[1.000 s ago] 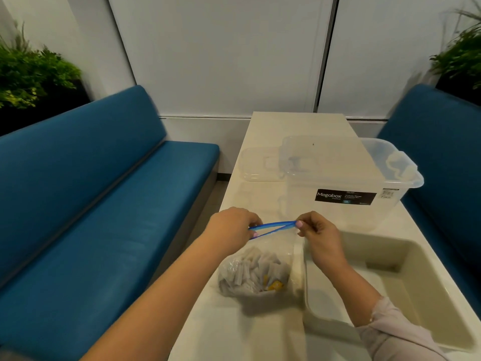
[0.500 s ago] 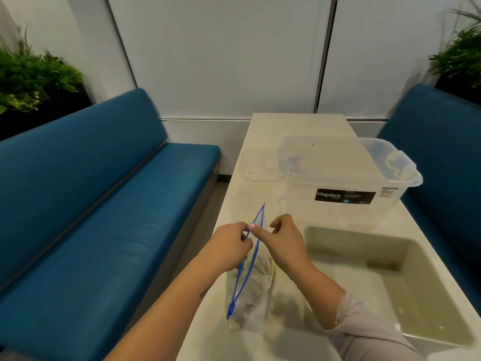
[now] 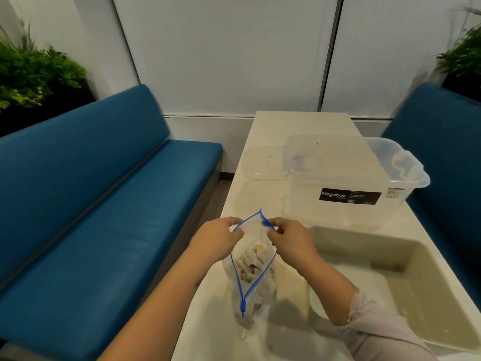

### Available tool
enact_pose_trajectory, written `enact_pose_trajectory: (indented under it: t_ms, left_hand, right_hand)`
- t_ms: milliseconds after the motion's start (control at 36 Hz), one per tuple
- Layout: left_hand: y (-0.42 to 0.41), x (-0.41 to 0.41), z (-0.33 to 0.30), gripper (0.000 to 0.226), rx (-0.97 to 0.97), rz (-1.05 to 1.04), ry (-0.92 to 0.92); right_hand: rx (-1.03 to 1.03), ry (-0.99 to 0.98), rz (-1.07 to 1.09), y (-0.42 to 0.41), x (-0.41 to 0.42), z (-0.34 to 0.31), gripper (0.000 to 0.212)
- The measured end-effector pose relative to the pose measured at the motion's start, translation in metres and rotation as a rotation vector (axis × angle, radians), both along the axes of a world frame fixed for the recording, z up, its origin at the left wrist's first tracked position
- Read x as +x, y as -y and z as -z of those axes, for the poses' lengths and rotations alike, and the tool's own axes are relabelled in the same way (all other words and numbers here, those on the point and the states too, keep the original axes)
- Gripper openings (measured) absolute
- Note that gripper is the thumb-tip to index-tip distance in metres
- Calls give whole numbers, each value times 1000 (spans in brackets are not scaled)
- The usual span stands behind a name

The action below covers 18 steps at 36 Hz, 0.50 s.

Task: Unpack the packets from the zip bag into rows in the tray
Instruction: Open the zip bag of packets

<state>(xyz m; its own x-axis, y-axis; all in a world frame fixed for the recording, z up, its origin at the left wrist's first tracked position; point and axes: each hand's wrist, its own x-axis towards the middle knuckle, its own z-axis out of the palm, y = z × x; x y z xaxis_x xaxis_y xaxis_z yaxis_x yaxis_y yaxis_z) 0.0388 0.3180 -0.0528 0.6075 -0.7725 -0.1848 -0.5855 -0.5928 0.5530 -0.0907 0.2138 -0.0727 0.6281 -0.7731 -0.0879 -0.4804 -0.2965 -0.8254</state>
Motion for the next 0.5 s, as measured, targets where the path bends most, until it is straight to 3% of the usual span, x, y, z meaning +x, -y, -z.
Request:
enact_pose_trajectory:
  t_ms: [111,222,500]
  left_hand:
    - [10,1,-1,39,-26,-8,-122]
    - [6,4,-4,35,-98,-114,-526]
    - [-11,0,20,46,-380,-400,-1290]
  right_hand:
    - [51,24,-3,-1,4,-2,21]
    - [281,109,45,1,4,-5,22]
    - [738,244,123,-4,9,-2,33]
